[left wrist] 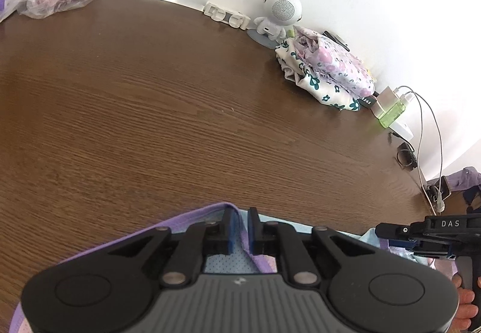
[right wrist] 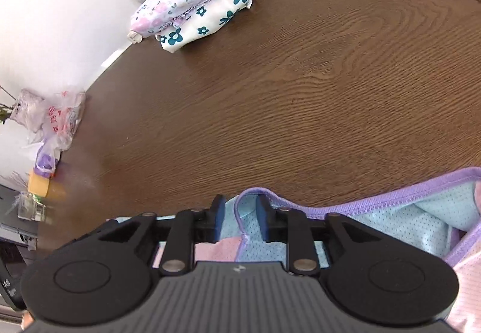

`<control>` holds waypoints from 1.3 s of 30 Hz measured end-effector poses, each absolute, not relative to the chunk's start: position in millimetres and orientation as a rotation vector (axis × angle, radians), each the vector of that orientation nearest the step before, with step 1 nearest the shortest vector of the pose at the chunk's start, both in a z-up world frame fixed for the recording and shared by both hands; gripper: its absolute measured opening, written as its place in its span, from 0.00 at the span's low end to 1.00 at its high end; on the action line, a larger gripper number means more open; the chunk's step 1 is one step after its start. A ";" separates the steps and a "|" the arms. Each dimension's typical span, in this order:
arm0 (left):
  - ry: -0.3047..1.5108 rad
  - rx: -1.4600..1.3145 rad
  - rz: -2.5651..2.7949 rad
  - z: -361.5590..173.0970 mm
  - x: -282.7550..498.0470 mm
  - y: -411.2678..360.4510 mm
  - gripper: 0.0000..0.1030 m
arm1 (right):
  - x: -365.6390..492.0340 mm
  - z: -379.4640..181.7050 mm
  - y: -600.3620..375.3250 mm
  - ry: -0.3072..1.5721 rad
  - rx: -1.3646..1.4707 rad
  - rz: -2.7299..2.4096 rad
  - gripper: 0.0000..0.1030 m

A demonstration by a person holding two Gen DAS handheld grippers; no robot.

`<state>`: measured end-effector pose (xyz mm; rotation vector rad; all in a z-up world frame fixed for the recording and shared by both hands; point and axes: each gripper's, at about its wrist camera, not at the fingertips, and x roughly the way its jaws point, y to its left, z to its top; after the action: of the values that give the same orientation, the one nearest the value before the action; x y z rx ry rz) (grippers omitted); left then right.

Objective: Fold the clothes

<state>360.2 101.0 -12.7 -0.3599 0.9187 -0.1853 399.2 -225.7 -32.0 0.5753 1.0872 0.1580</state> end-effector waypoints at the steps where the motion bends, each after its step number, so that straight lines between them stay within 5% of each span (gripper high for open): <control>1: 0.915 -0.349 -0.178 -13.1 359.5 100.1 0.01 | 398.4 -29.5 -224.5 1.071 0.558 0.155 0.01; 21: 0.838 -0.455 -0.092 -19.2 351.2 109.6 0.01 | 391.4 -30.5 -229.9 0.972 0.455 0.184 0.02; 26: 0.844 -0.446 -0.112 -13.4 347.1 110.6 0.07 | 392.2 -31.4 -242.2 0.988 0.538 0.169 0.12; 31: 0.796 -0.359 -0.136 7.1 332.2 99.6 0.07 | 390.1 -21.7 -246.5 0.974 0.541 0.174 0.13; 37: 0.775 -0.227 -0.223 9.6 328.5 72.2 0.07 | 396.7 -24.7 -226.1 1.012 0.455 0.201 0.12; 39: 0.788 -0.204 -0.211 4.6 331.5 68.4 0.07 | 395.9 -25.5 -225.0 1.009 0.450 0.183 0.02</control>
<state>331.5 68.4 4.6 -0.2037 0.7878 -0.2106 395.9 -225.0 -25.5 0.4502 1.0093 0.1825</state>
